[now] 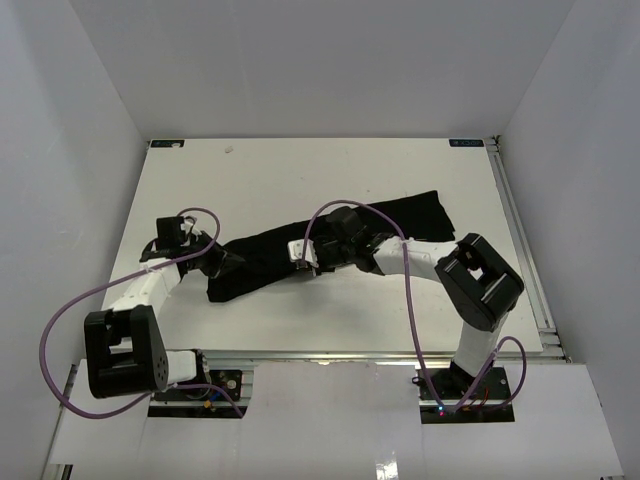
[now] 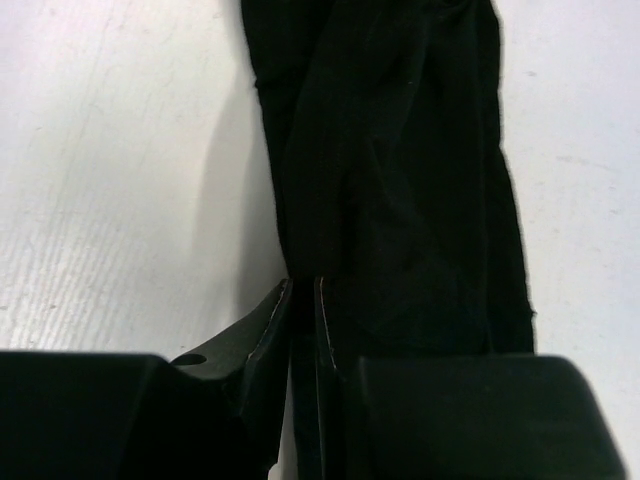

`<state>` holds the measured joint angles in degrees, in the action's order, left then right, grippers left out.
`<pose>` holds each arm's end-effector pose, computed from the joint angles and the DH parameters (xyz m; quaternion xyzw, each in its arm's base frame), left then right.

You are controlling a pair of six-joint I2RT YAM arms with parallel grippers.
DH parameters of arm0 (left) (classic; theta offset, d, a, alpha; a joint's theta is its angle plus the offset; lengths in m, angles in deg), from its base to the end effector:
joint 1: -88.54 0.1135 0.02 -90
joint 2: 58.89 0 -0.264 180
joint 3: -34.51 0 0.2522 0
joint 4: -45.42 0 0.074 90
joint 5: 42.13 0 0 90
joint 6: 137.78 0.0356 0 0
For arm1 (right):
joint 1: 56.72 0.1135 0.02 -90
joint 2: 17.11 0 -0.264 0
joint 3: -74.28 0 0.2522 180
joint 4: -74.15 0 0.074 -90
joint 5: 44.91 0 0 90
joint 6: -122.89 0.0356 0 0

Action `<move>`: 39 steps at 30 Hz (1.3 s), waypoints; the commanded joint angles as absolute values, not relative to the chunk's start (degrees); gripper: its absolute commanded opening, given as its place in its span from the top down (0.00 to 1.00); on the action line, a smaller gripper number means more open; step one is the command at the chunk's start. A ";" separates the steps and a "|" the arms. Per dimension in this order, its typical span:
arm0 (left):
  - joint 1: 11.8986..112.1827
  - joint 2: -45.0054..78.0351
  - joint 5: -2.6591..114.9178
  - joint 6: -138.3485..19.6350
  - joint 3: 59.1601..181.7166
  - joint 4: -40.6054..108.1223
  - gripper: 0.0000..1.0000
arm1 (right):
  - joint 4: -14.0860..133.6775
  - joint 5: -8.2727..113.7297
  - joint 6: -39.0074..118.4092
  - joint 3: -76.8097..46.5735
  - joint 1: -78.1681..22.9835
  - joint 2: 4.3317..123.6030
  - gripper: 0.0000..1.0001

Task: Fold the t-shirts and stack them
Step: Fold the other side of the tshirt into a rectangle

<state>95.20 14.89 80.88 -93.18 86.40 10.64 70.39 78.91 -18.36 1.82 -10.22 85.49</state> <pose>0.2380 0.0083 0.1862 -0.3299 0.8611 -0.3480 0.1691 0.2483 0.2905 0.1867 -0.7260 0.4523 0.2378 0.4602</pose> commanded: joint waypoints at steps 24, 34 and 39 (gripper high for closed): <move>95.57 4.57 79.77 -90.31 79.82 -1.47 0.91 | 58.83 88.77 -17.74 -1.80 -11.02 85.10 0.81; 95.57 2.98 78.01 -90.76 80.17 -3.50 0.91 | 58.90 90.08 -15.63 -2.32 -12.59 84.22 0.83; 95.66 4.47 77.58 -90.84 82.89 -5.69 0.92 | 57.93 91.58 -13.35 -4.61 -13.65 85.10 0.84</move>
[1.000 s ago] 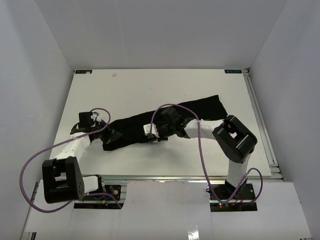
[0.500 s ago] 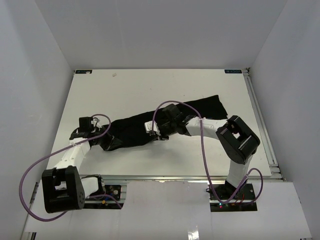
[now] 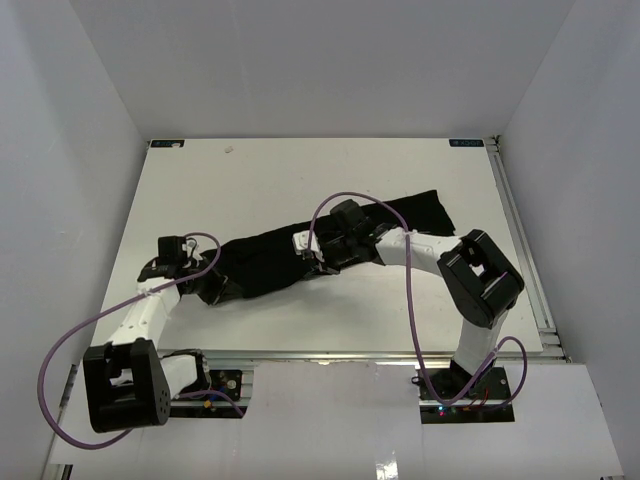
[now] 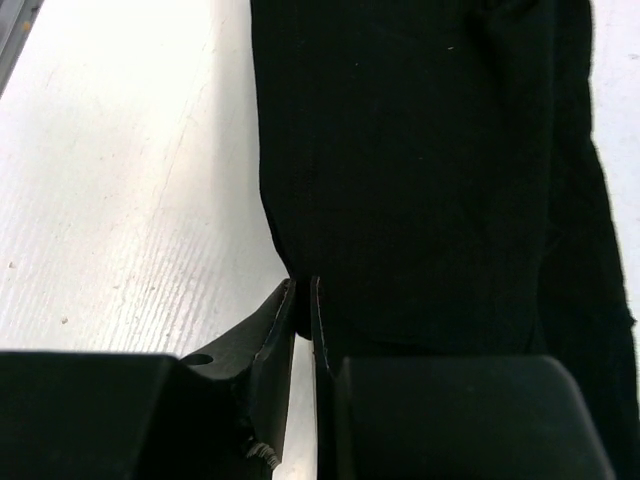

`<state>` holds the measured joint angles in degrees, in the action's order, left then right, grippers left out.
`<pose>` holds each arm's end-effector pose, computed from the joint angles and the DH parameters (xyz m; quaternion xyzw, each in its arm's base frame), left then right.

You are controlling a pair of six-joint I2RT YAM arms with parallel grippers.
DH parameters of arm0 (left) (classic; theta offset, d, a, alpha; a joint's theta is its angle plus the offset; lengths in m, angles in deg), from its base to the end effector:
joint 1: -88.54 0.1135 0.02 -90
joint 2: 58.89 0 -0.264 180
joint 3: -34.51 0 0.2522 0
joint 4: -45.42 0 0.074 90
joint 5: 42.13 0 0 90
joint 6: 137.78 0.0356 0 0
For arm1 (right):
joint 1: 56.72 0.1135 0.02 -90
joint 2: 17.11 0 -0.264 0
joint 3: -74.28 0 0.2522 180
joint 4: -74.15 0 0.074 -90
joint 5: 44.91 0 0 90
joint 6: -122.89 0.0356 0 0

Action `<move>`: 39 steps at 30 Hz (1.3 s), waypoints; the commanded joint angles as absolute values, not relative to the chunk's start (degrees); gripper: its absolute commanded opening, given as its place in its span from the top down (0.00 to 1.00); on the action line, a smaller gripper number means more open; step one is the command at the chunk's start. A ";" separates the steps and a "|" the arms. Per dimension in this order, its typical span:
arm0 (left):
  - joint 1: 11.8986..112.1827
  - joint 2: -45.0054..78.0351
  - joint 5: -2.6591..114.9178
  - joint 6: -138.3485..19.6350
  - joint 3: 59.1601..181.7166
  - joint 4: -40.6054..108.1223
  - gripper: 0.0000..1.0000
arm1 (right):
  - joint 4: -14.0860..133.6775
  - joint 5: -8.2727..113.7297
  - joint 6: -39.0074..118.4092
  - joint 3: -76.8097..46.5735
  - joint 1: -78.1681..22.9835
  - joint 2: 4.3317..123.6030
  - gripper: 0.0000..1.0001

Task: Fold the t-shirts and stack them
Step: Fold the other side of the tshirt into a rectangle

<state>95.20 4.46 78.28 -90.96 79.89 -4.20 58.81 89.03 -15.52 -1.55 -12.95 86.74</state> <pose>0.1823 0.0031 0.1748 -0.3526 0.8799 -0.3031 0.0975 0.2561 0.2795 0.1829 -0.7162 0.4839 0.3284 0.3807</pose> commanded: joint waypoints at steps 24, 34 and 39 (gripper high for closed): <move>95.66 11.60 81.88 -93.47 84.13 -7.72 0.92 | 46.78 96.76 -19.66 -10.85 -15.76 89.50 0.85; 95.66 11.16 83.72 -107.18 84.83 -10.27 0.92 | 48.79 97.03 -14.23 -12.70 -16.03 90.99 0.86; 95.57 14.66 87.06 -115.96 86.49 -13.16 0.92 | 50.90 96.77 -11.68 -13.05 -16.03 91.43 0.86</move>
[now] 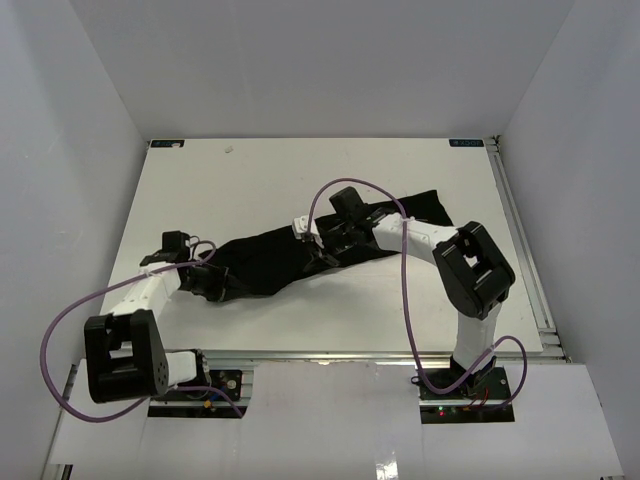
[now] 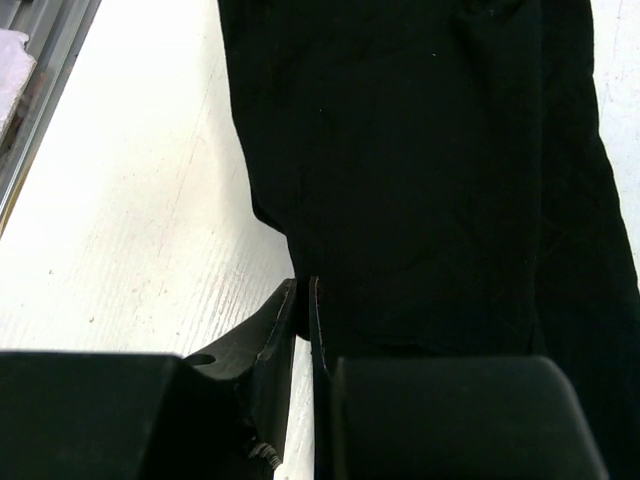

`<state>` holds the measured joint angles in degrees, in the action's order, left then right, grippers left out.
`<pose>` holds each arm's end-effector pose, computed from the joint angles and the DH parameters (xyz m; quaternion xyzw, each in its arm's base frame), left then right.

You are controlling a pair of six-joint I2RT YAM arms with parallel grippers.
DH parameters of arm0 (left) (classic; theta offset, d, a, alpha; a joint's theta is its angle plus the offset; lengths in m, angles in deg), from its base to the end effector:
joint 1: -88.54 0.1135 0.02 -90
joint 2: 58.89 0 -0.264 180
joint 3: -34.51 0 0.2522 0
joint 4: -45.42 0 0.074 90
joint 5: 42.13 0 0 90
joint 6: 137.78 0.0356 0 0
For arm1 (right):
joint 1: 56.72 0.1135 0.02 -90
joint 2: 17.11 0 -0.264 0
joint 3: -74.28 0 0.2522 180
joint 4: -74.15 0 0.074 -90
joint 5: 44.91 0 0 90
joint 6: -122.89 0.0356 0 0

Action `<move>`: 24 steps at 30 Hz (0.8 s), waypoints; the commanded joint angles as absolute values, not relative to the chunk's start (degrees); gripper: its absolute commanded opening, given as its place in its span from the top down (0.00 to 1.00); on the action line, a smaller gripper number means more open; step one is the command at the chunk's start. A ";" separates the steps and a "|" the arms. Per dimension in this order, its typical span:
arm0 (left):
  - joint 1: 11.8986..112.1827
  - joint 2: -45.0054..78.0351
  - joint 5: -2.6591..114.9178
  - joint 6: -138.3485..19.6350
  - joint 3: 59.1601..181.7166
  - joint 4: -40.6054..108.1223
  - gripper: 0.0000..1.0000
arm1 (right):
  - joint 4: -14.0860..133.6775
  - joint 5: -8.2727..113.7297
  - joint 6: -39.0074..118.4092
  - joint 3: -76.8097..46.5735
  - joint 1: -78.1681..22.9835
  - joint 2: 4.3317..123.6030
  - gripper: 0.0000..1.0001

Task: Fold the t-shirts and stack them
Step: Fold the other side of the tshirt into a rectangle

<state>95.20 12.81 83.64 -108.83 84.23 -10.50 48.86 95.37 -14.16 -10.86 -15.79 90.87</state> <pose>0.1937 0.0017 0.1692 0.5003 -0.8039 0.3175 0.0504 0.2831 0.2818 0.1947 -0.6964 0.5029 0.3790 0.3442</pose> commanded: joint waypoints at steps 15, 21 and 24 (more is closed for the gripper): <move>98.73 21.61 88.39 -120.99 90.72 -15.81 0.92 | 55.12 95.71 -4.20 -14.45 -18.75 93.19 0.86; 101.19 25.56 88.30 -120.37 92.30 -15.02 0.92 | 55.29 93.96 -2.71 -16.30 -19.01 95.03 0.86; 101.72 27.67 87.77 -120.02 94.14 -14.66 0.92 | 55.65 93.25 -1.31 -17.62 -19.10 96.09 0.85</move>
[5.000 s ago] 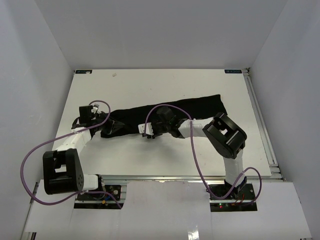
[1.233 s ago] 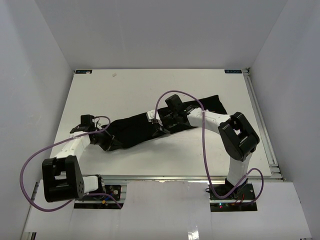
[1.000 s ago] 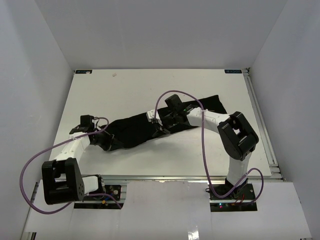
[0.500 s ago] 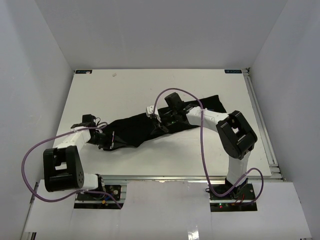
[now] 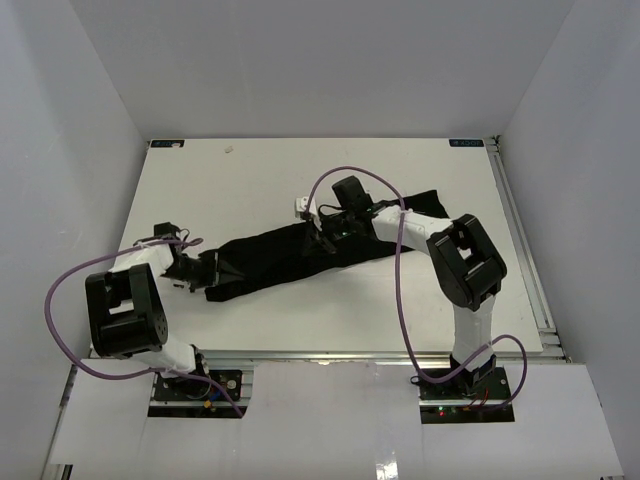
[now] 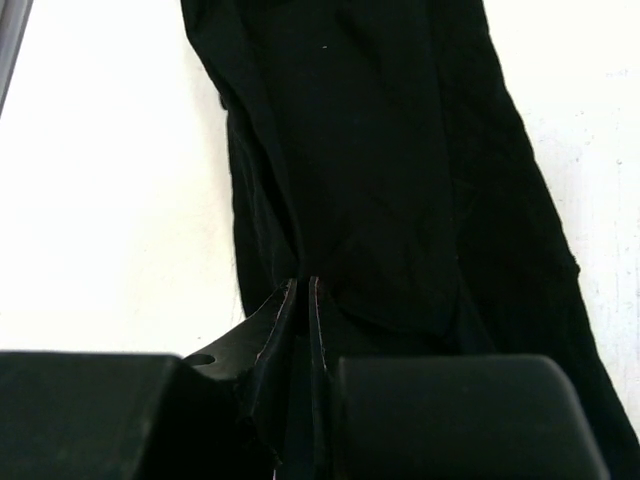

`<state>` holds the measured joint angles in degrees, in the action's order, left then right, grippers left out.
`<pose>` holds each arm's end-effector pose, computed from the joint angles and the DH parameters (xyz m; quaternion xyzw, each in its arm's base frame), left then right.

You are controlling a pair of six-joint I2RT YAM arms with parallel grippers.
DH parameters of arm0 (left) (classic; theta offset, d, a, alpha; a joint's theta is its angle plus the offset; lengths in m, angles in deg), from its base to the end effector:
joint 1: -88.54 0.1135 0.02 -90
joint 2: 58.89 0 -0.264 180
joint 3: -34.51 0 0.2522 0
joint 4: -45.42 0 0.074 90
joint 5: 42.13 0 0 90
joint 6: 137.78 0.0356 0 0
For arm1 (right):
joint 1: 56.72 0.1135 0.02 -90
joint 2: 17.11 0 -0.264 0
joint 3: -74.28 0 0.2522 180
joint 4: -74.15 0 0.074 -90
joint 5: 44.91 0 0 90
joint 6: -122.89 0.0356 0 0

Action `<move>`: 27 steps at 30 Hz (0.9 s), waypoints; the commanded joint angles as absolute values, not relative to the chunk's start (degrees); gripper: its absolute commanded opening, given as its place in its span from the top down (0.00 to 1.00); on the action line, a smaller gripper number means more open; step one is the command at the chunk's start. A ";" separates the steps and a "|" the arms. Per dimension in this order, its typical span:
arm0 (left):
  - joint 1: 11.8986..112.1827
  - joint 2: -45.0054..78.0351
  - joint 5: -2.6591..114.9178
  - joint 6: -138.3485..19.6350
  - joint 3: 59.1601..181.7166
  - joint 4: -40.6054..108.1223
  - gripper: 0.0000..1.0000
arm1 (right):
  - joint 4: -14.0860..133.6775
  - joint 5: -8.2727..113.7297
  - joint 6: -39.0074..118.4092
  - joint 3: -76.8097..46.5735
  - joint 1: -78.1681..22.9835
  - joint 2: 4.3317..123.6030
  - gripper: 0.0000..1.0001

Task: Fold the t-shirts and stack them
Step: Fold the other side of the tshirt into a rectangle

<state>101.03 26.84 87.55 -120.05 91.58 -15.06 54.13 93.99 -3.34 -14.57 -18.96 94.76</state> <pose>0.2228 0.0261 0.1544 0.6321 -0.6965 0.2978 0.1630 0.3169 0.2794 0.1934 -0.6341 0.5676 0.3844 0.3576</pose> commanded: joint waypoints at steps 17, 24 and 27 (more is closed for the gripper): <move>102.16 39.28 86.28 -118.53 104.16 -13.96 0.89 | 59.51 88.86 6.51 -20.87 -19.02 99.87 0.82; 102.25 40.77 87.50 -118.53 106.54 -13.87 0.69 | 60.47 86.75 9.33 -22.72 -18.93 101.27 0.77; 102.25 40.52 87.95 -118.18 106.80 -13.87 0.61 | 61.88 85.26 10.73 -23.07 -18.93 101.45 0.71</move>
<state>101.93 41.14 86.87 -118.56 105.15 -14.15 58.96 86.82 8.35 -20.72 -18.87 101.30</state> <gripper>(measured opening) 0.380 0.283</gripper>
